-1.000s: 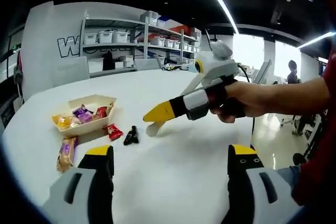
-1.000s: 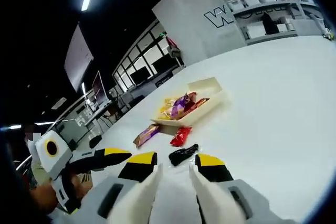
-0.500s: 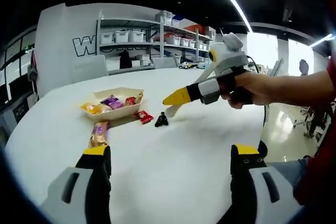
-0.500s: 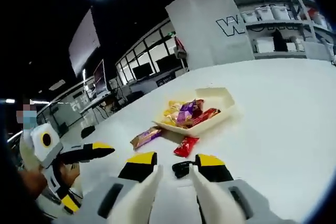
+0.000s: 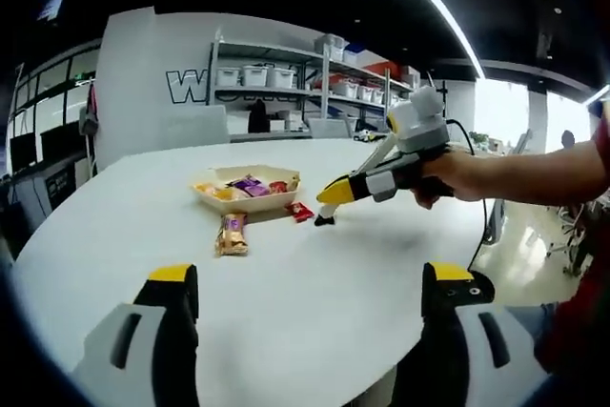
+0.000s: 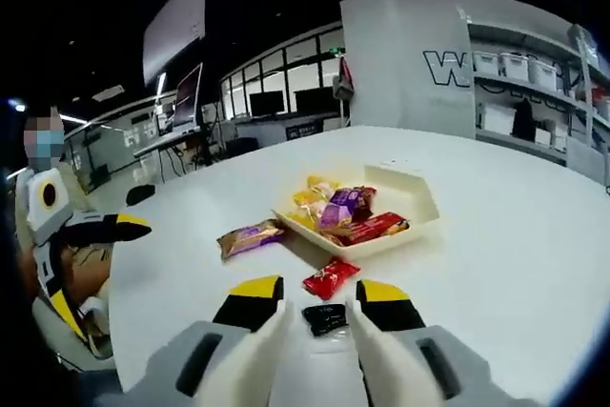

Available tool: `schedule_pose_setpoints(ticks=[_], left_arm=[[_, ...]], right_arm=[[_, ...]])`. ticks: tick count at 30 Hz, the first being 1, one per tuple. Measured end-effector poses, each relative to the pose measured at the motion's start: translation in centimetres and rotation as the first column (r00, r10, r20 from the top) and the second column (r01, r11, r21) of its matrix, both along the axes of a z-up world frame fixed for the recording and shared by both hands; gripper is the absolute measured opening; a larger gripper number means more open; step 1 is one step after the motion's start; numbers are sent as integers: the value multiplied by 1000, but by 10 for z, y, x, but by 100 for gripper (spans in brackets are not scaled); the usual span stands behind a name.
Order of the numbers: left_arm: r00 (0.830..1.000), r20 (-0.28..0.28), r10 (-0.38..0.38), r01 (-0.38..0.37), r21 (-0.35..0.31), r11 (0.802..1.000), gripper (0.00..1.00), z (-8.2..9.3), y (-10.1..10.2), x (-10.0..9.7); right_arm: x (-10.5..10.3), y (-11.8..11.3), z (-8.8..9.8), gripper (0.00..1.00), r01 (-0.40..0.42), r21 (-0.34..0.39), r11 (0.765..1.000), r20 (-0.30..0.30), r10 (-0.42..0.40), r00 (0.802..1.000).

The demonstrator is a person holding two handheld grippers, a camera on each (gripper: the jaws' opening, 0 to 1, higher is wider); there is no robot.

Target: Place the target food into the container with the food tongs after gripping and lifting it, then release it inside without dropping or visibly crushing the food.

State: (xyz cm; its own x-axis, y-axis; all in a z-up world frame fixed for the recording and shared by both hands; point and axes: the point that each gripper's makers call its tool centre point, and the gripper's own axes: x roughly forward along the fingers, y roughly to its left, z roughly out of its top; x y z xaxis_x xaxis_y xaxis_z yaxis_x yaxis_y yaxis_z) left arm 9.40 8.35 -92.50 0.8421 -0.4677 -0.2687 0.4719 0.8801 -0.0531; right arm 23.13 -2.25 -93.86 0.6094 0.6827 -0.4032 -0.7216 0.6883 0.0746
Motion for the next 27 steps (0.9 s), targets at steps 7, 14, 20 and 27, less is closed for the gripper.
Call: schedule_pose_setpoints(ticks=[7,14,20,27], left_arm=[[999,13,29,-29,-24,999,93,5,10,-3],[999,12,33,-33,-27,999,92,5,11,-5],[999,4,33,-33,-13,999,91,1,16,-11],[999,-3,40,-40,-37,998,90,-3,16,-9]], right_arm=[[10,-2,7,26,40,29,999,-14,-40,999],[20,-14,-7,26,204,-8,979,-112,-204,973],[7,-12,-5,26,151,-55,987,-63,-154,986],[1,-35,-7,26,153,-75,985,-65,-158,985]])
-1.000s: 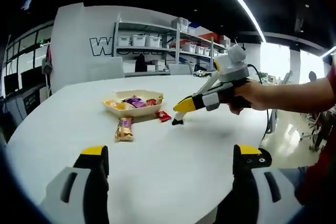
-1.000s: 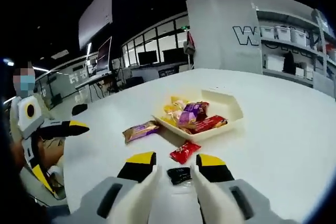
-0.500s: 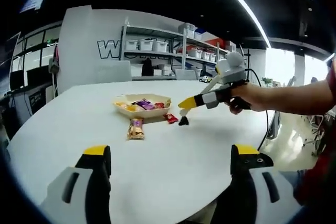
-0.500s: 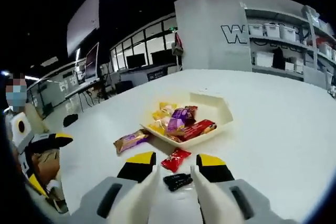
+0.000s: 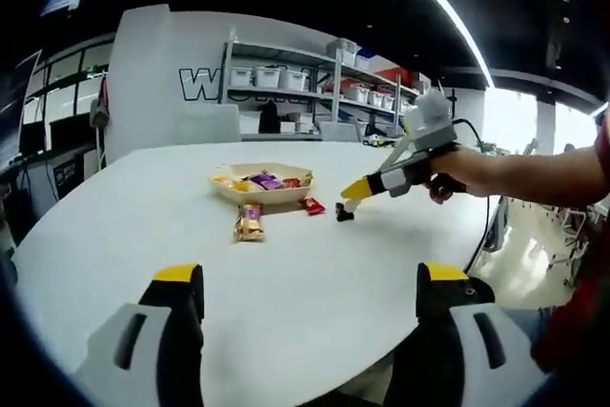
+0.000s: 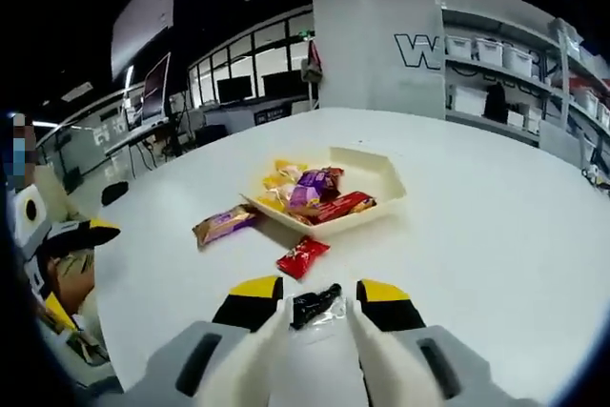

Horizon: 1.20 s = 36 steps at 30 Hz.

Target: Place the target food into the container with the food tongs after gripping and lifting it, then release it inside without dropping or visibly crushing the food.

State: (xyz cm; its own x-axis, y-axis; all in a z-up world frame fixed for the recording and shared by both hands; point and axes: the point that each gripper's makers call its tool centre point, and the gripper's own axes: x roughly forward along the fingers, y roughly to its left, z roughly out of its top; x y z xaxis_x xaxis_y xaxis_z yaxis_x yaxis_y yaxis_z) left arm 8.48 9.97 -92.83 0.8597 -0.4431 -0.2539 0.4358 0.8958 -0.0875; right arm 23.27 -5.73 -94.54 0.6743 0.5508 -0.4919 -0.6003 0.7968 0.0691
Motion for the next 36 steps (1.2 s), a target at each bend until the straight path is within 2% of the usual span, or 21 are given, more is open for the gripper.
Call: schedule_pose_setpoints(ticks=[6,10,16,19,21,23,24,25,26,29,33,34,35,36], left_arm=[[1000,4,-1,1,-12,1000,89,1,0,2],[1000,-1,-5,5,2,1000,88,-1,2,3],[1000,0,-1,1,-1,1000,88,-1,4,4],[1000,3,6,-6,-6,1000,88,0,6,6],[1000,4,7,-7,-12,1000,88,0,5,6],[1000,1,6,-6,-9,1000,88,-1,5,6],[1000,0,3,-3,-4,1000,88,-2,5,6],[1000,0,3,-3,-1,1000,88,-2,6,5],[1000,-1,5,-5,1,1000,88,-3,7,5],[1000,-4,19,-19,26,999,89,-8,14,6],[1000,-5,17,-17,23,1000,88,-7,15,7],[1000,-5,16,-16,24,1000,88,-7,15,7],[1000,-5,16,-15,22,1000,88,-7,14,7],[1000,-4,15,-15,20,1000,88,-7,13,8]], right_arm=[[0,-6,-2,26,19,7,1000,-7,-19,1000],[8,-21,1,26,42,-65,997,56,-38,998],[17,-31,4,26,79,-15,997,28,-79,996],[14,-15,4,26,76,58,995,-16,-76,997],[13,-8,0,26,71,60,996,-25,-70,997],[14,-6,-10,26,82,15,996,-30,-82,996],[15,-9,-15,26,78,-43,996,-11,-78,997],[20,-6,-9,26,60,-40,997,54,-57,997],[16,-7,-13,26,77,-42,996,18,-77,997],[14,-7,-12,25,72,-50,996,25,-71,997],[14,-7,-12,22,69,-46,997,35,-67,997],[14,-6,-12,21,61,-48,997,33,-60,998],[12,-3,-12,20,11,-64,998,37,-8,999],[13,-4,-12,19,14,-62,998,48,-11,999]])
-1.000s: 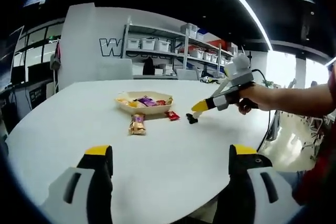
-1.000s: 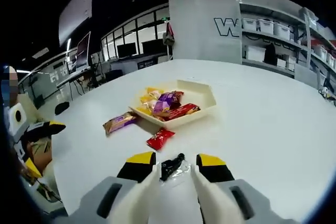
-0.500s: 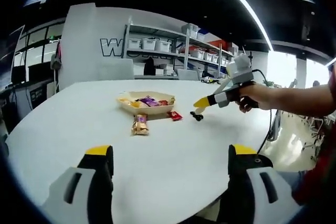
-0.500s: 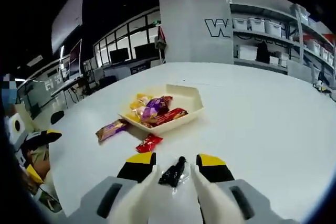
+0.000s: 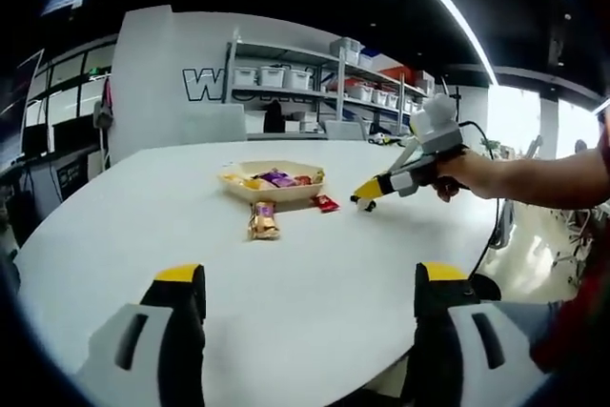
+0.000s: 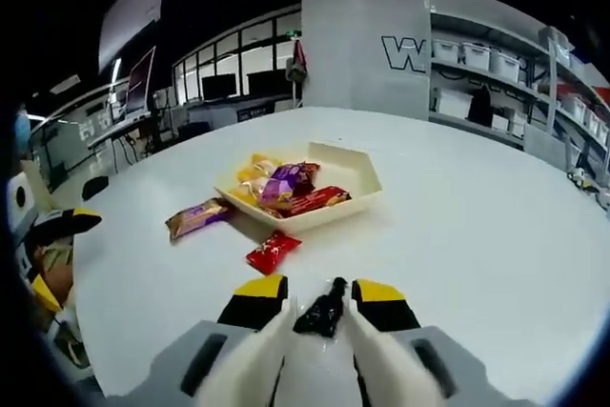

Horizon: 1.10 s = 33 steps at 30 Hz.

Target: Place the target food into the container with the food tongs after gripping and lifting it, then release it inside without dropping or visibly crushing the food.

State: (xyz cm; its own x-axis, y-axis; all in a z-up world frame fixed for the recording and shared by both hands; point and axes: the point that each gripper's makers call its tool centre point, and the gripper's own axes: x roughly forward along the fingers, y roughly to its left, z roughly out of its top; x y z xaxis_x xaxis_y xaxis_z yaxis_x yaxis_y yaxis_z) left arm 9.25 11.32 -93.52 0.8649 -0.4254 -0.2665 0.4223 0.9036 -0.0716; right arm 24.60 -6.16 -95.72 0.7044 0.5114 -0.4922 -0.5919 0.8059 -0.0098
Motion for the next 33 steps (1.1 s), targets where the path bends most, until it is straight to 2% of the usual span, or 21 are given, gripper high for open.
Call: schedule_pose_setpoints(ticks=[5,8,9,10,16,24,26,30,33], left_arm=[[1000,1,-7,7,23,1000,89,0,-3,1],[1000,0,-9,9,31,999,89,0,-4,0],[1000,0,-16,16,42,999,89,1,-5,-1],[1000,-2,-19,19,50,999,89,1,-6,-1],[1000,3,-25,25,61,998,89,6,-6,-1],[1000,12,5,-6,48,999,89,14,8,1],[1000,13,15,-16,47,999,89,14,11,1],[1000,11,21,-21,49,999,88,12,13,0],[1000,11,26,-27,45,999,88,12,16,1]], right_arm=[[3,-5,2,17,42,71,997,-25,-40,999],[2,-3,5,17,67,155,986,-88,-54,995],[3,-4,8,17,70,165,984,-85,-57,995],[7,-6,15,17,65,149,987,-36,-60,998],[10,-2,43,17,35,152,988,20,-39,999],[18,7,61,17,2,153,988,43,-9,999],[22,12,67,17,-15,127,992,73,5,997],[27,20,75,17,-26,157,987,68,16,998],[34,34,83,17,-47,155,987,85,34,996]])
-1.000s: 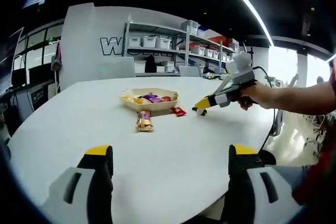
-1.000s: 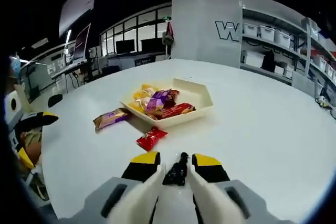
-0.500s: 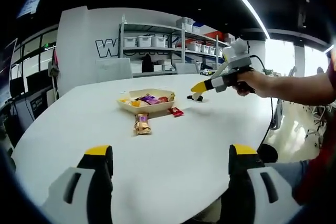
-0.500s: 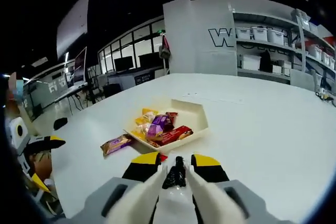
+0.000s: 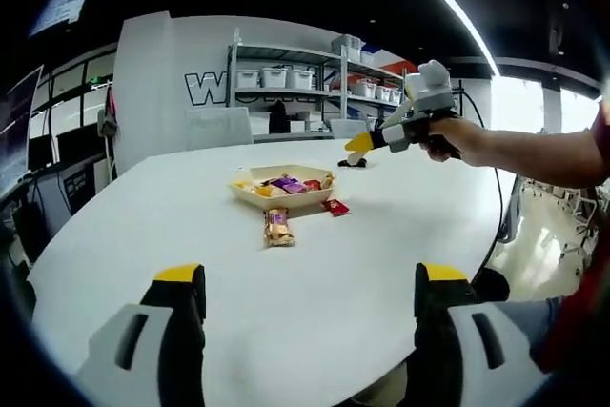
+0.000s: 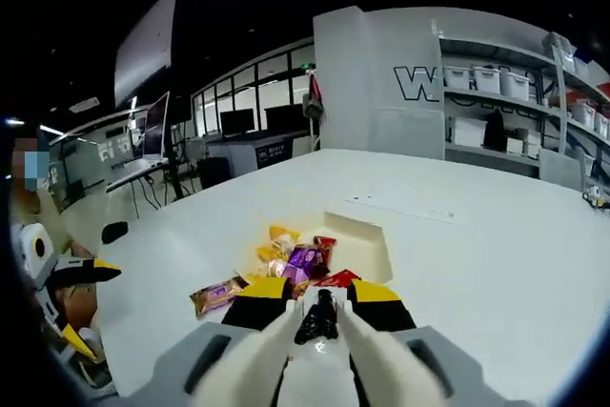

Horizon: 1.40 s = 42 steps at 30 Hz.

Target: Place the target food into the container with the food tongs after gripping and lifting it, then release it inside without dropping or visibly crushing the food.

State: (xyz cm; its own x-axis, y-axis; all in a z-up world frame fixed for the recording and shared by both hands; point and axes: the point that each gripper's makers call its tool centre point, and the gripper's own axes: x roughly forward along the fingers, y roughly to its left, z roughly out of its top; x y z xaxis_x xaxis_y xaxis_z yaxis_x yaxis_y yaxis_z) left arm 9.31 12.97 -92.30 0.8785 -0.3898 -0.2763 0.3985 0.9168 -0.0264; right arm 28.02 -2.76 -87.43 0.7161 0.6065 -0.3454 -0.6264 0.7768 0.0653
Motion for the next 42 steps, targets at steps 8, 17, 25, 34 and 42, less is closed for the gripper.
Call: schedule_pose_setpoints(ticks=[8,17,25,34,42], left_arm=[[1000,2,19,-19,2,1000,89,1,11,3],[1000,-10,22,-22,8,1000,88,-3,17,6],[999,-14,29,-29,3,1000,88,-4,21,9],[999,-9,35,-35,-2,999,87,-2,23,10],[1000,-7,29,-29,9,1000,87,1,20,10]], right_arm=[[16,33,1,17,-33,-26,999,8,34,999],[32,46,-15,18,-40,-52,998,-19,39,999],[45,47,-21,18,-35,-72,997,-31,32,999],[54,49,-26,19,-29,-84,996,-42,25,999],[52,46,-21,19,-28,-66,997,-44,25,999]])
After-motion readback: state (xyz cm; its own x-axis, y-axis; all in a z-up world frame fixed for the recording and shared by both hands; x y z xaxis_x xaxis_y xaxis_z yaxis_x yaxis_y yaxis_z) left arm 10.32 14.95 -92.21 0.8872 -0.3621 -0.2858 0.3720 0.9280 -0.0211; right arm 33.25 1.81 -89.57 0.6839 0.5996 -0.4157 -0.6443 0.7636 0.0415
